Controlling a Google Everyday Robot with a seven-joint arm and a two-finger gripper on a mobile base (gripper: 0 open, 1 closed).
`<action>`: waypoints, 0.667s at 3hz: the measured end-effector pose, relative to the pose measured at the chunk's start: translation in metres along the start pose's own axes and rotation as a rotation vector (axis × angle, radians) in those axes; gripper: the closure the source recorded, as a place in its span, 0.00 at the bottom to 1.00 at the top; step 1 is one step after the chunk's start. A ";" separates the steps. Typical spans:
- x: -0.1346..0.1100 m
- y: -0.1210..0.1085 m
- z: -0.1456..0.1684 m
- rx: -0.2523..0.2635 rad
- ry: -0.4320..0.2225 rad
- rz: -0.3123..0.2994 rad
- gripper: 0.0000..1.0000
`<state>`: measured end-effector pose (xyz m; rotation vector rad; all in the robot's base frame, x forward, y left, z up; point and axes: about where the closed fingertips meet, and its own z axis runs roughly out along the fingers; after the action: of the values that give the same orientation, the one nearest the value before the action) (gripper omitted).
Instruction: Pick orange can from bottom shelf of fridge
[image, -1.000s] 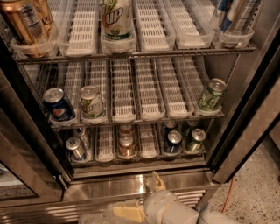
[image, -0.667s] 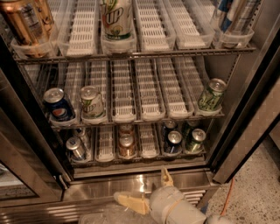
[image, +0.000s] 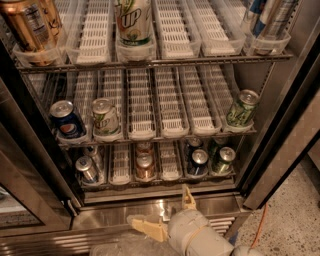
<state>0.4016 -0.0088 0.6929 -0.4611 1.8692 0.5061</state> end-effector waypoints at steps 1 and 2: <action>0.008 -0.006 0.006 0.027 -0.021 0.008 0.00; 0.043 -0.003 0.034 0.051 -0.023 0.045 0.00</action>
Offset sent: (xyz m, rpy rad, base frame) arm 0.0584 0.0247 -0.1297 0.0434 -0.0993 -0.2150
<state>0.4156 0.0041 0.6417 -0.3792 1.8694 0.4905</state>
